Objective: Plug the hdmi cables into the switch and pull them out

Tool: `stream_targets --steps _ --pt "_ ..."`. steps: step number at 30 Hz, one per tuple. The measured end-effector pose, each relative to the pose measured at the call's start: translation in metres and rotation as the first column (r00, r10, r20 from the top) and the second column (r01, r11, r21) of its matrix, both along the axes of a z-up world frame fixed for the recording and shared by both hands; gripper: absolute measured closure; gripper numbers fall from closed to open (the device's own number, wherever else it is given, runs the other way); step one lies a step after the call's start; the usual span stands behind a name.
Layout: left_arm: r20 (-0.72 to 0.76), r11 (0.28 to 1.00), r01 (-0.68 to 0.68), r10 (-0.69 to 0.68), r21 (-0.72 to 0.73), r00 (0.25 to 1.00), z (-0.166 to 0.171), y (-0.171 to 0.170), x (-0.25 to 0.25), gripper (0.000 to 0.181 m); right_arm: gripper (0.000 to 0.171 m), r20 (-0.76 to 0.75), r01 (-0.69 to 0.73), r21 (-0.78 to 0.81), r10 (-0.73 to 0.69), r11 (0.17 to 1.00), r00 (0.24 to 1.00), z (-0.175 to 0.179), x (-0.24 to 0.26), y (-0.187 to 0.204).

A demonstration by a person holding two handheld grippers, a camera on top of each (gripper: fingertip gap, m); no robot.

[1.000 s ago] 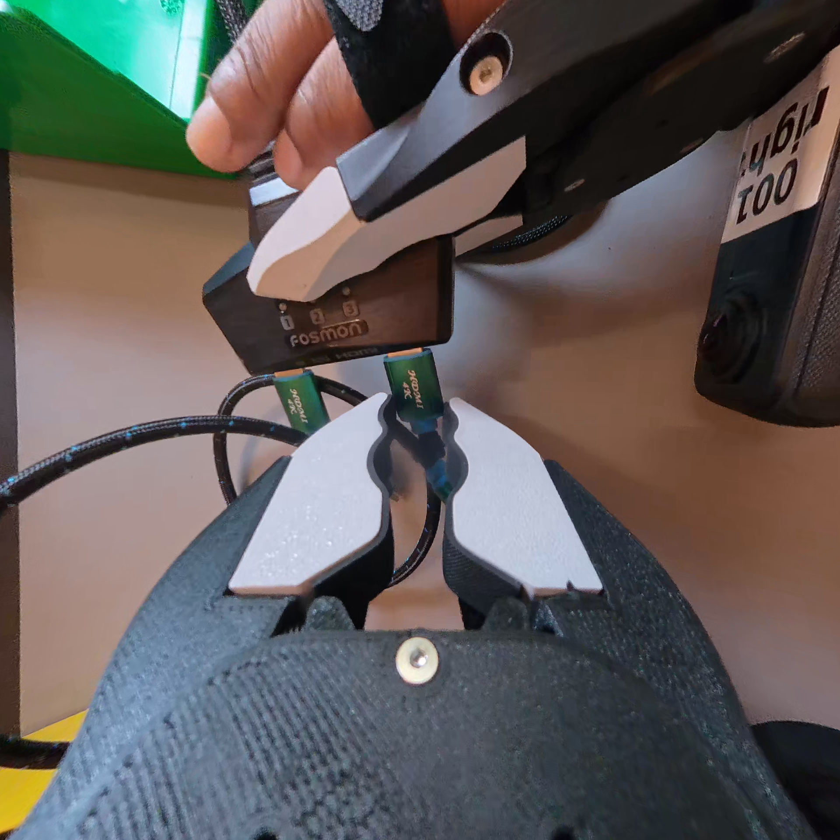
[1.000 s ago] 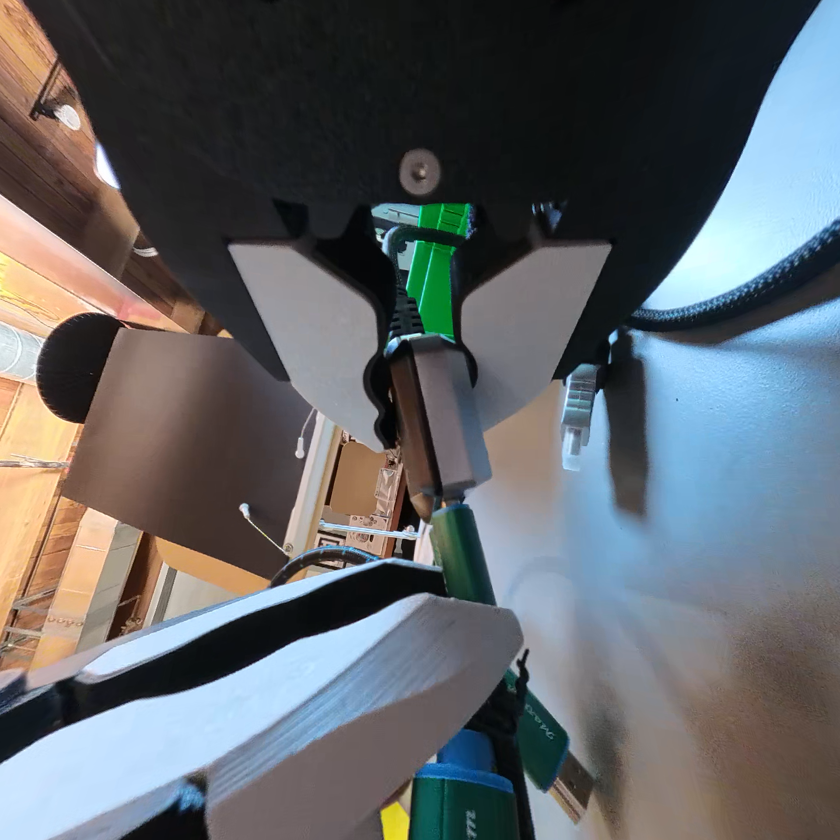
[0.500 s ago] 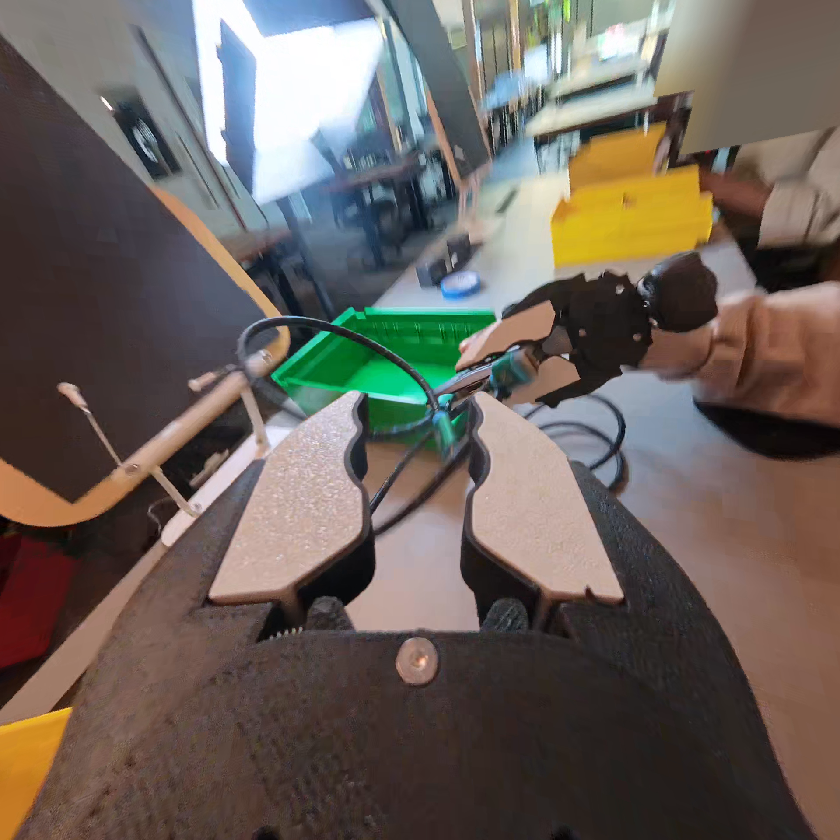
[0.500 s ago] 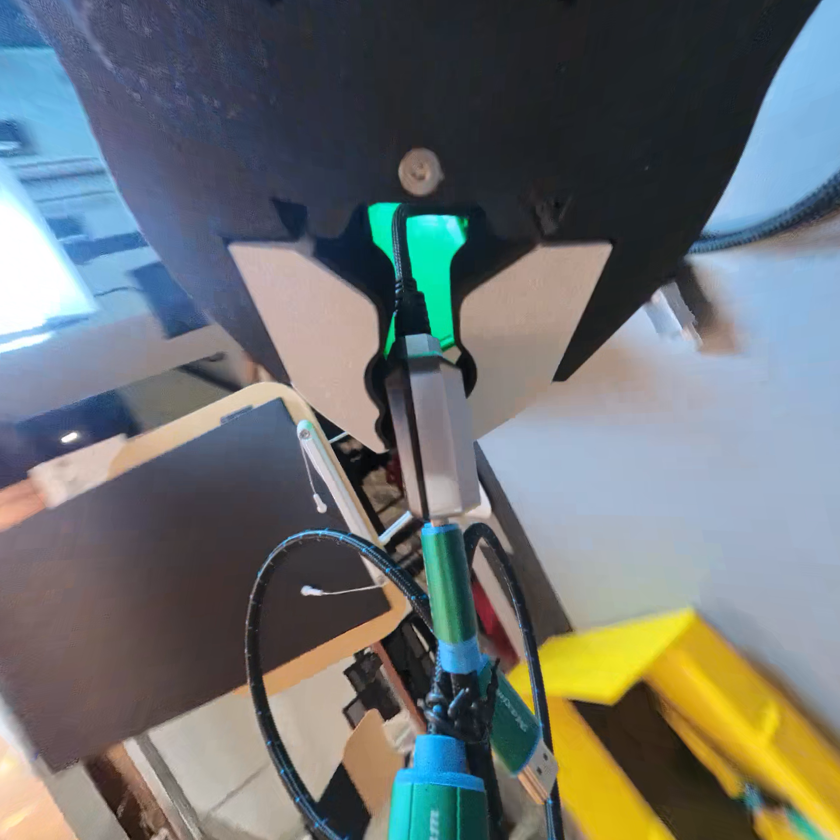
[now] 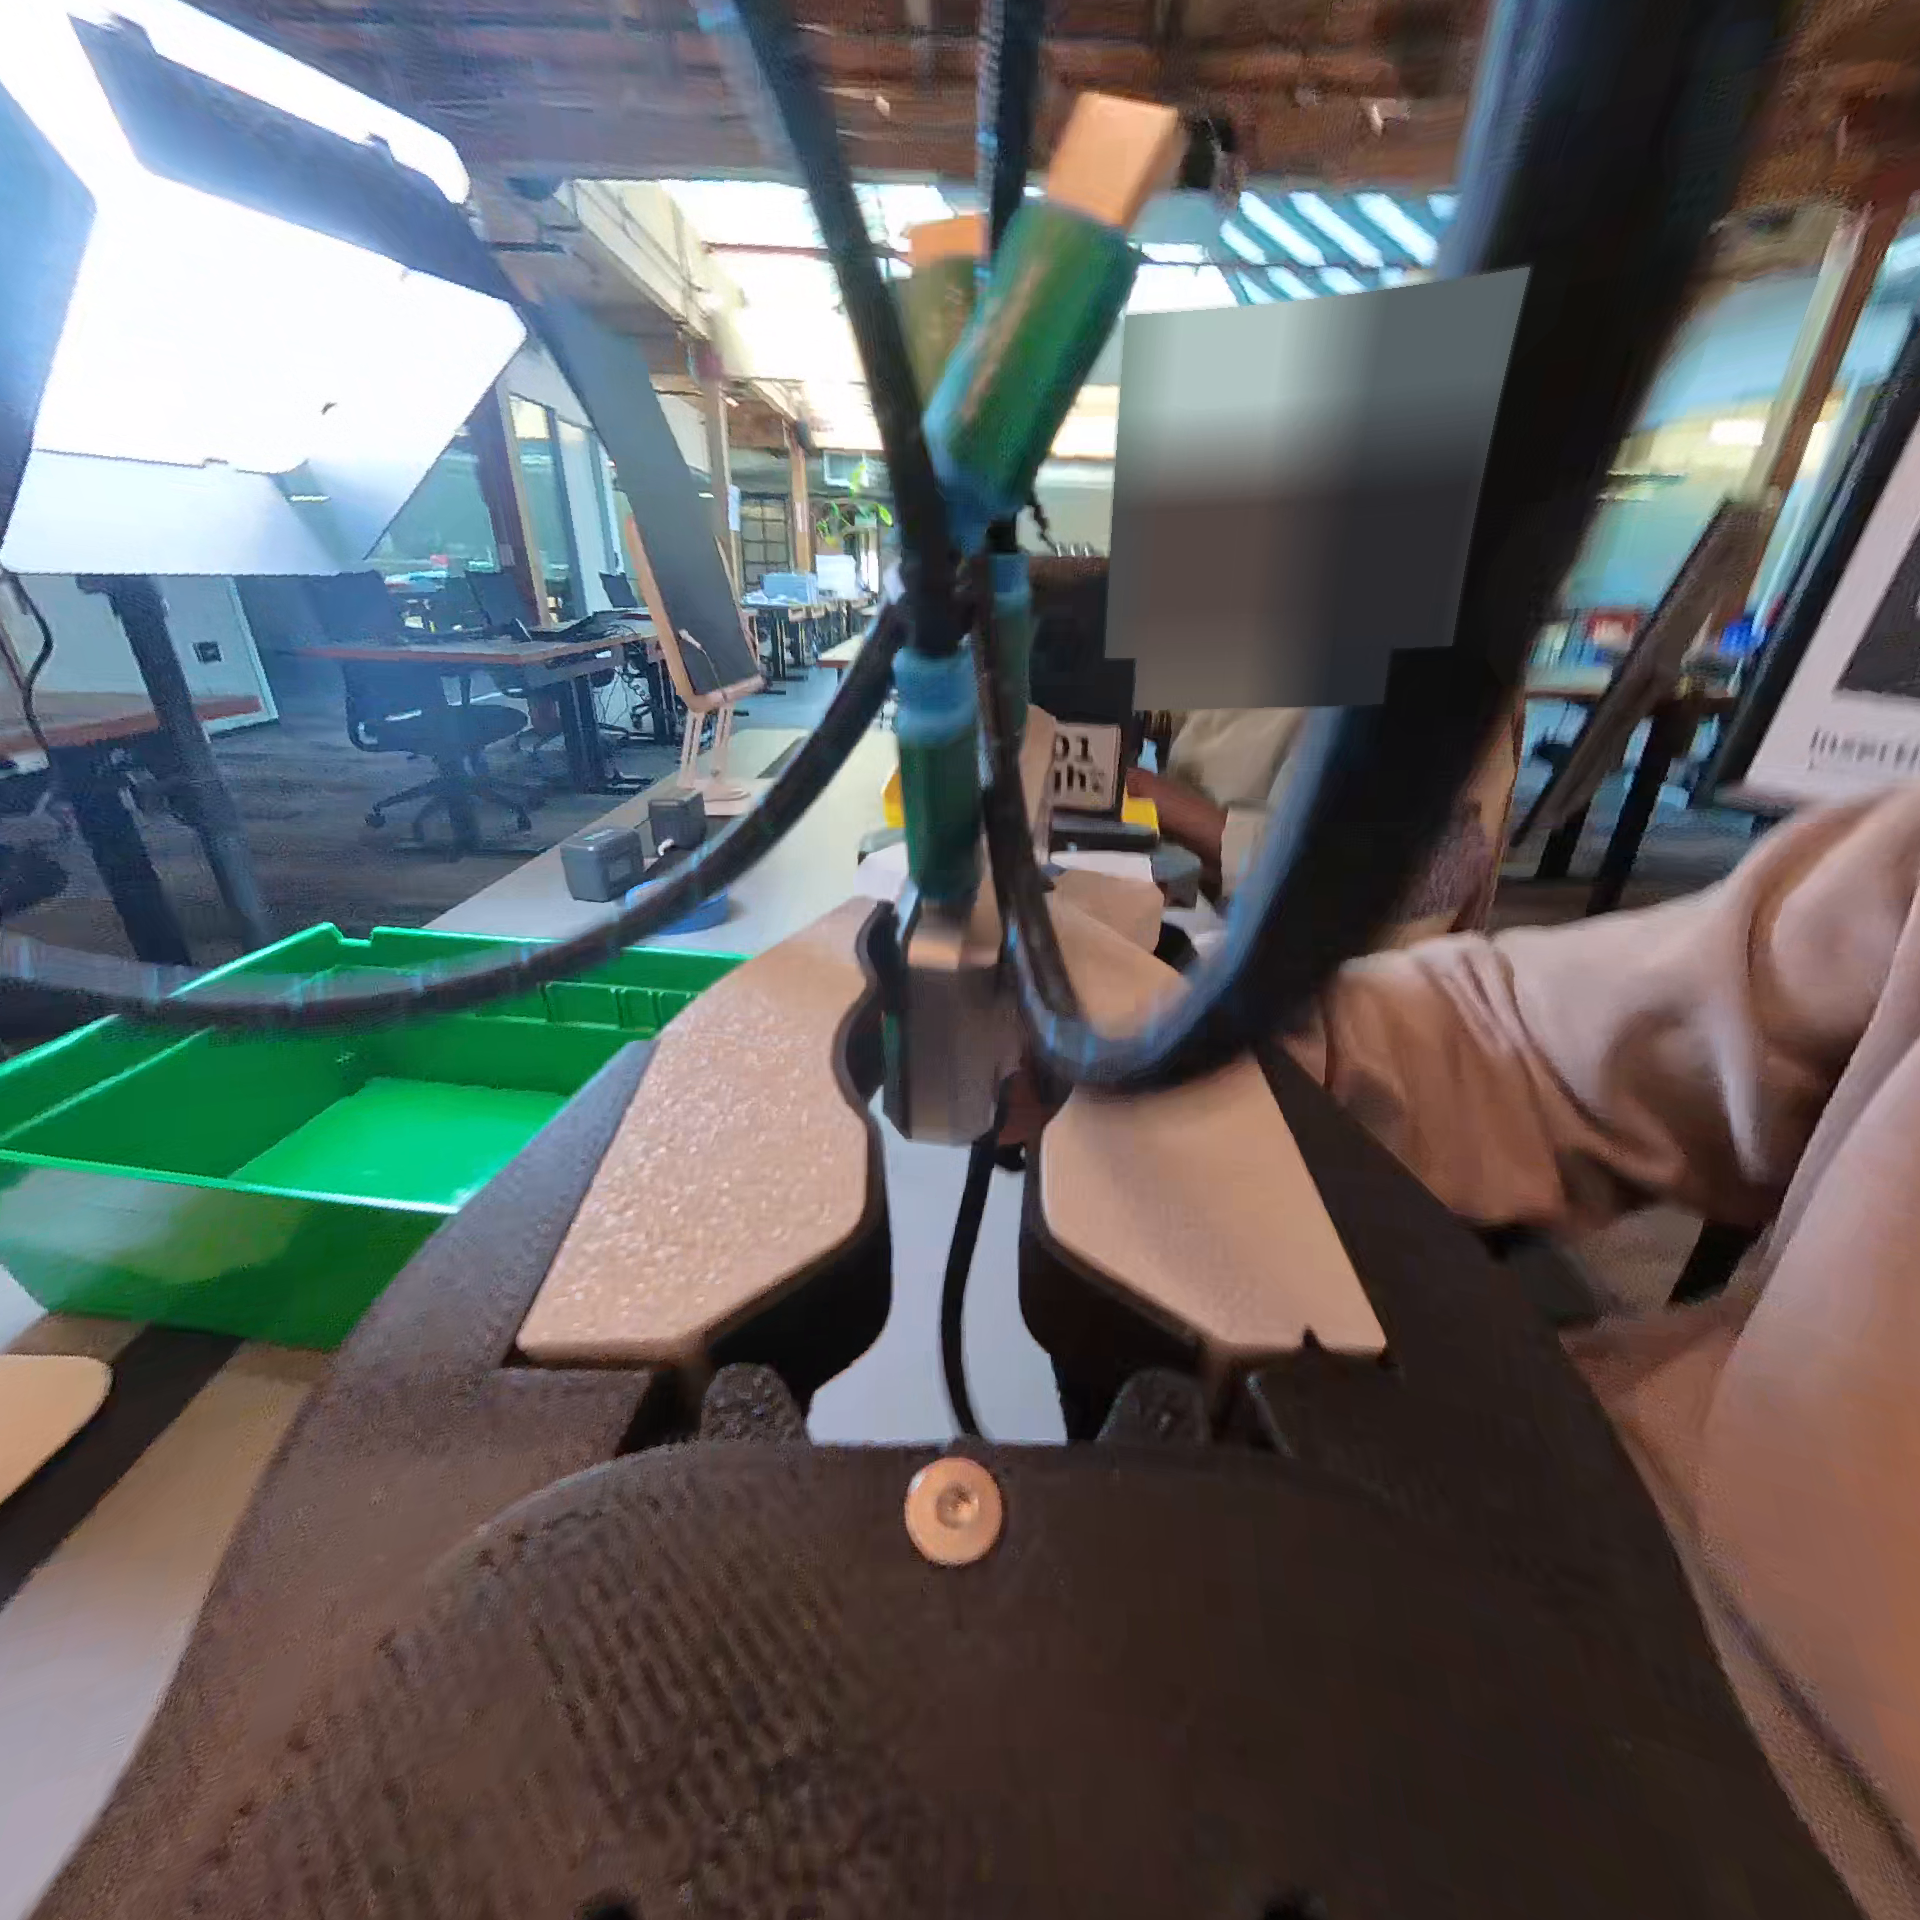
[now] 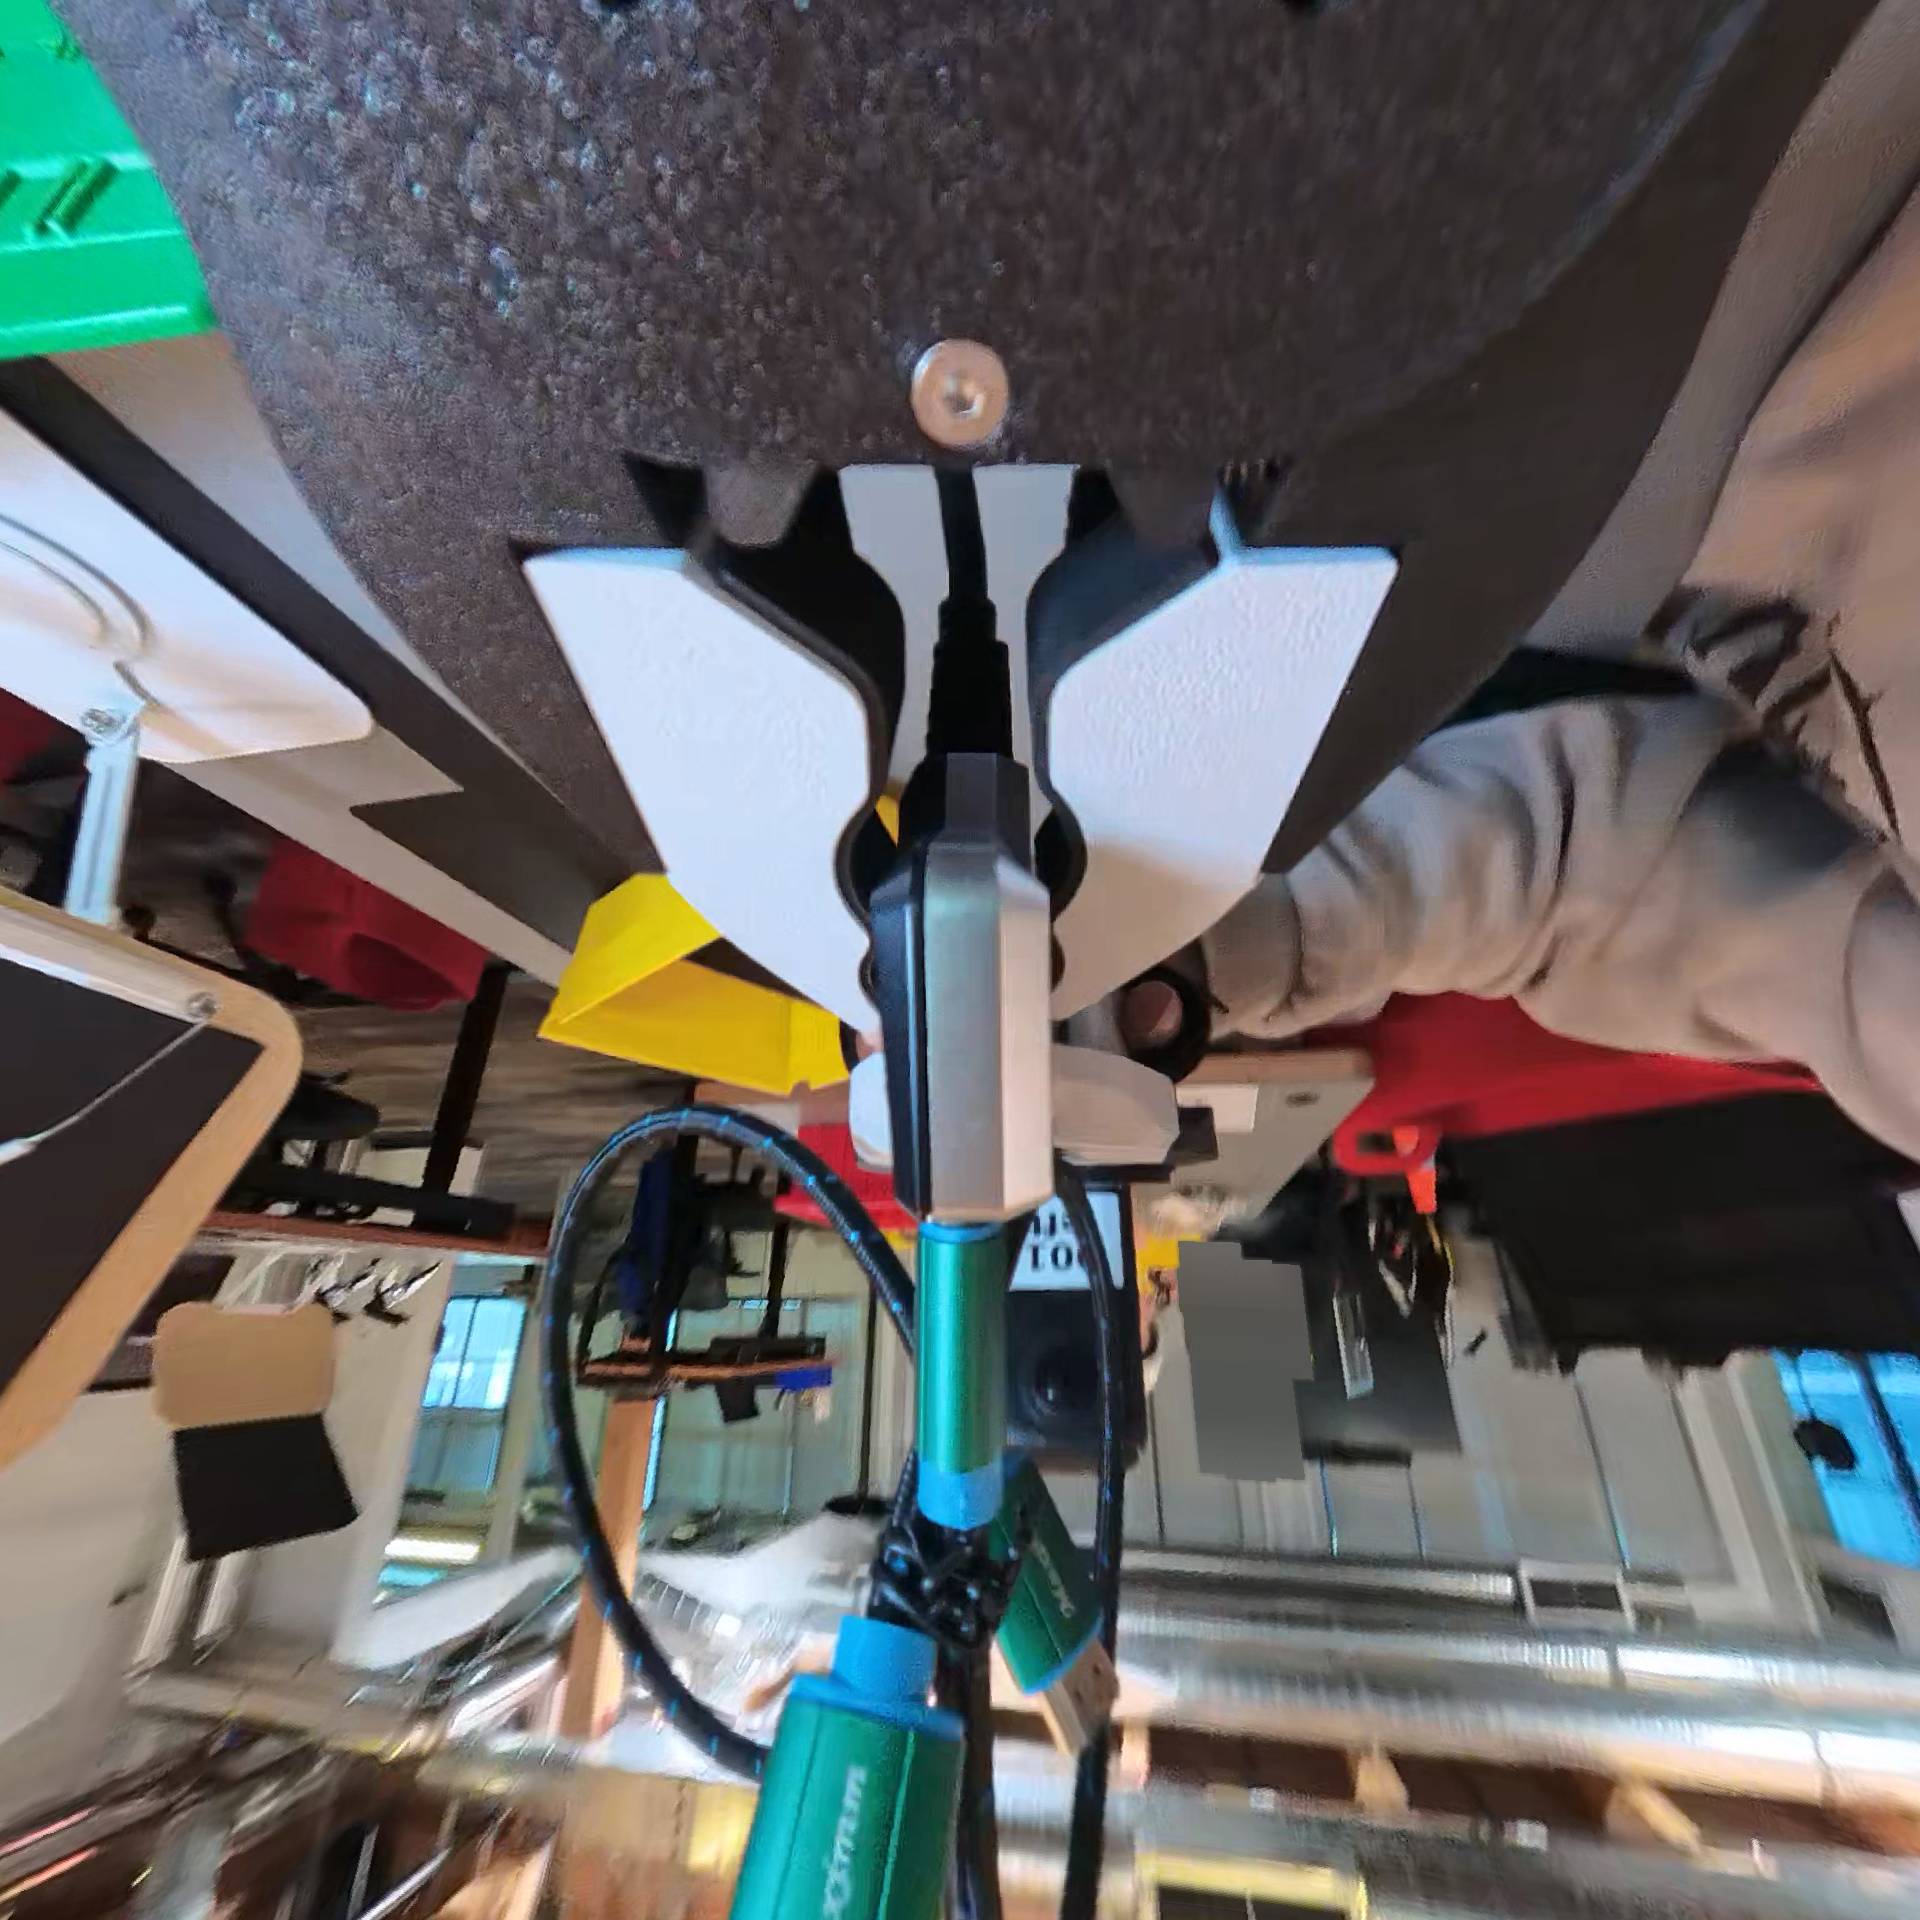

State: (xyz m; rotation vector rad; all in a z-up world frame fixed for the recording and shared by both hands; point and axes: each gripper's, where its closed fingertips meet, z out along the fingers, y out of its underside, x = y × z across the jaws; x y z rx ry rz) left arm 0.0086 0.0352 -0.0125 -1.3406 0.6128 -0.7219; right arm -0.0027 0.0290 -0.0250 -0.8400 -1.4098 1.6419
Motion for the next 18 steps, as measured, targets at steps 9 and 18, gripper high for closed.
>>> stream_targets --steps 9,18 --pt "-0.366 1.0 -0.025 0.024 0.003 0.93 -0.028 -0.019 -0.006 0.161 0.144 0.126 0.075 0.456 -0.147 0.887 0.981 -0.021 0.005 -0.004" --pt "-0.328 0.964 -0.175 0.234 0.198 0.915 0.025 -0.028 -0.021 0.15 0.15 0.002 0.146 0.831 -0.265 0.537 0.964 0.056 0.017 0.003"
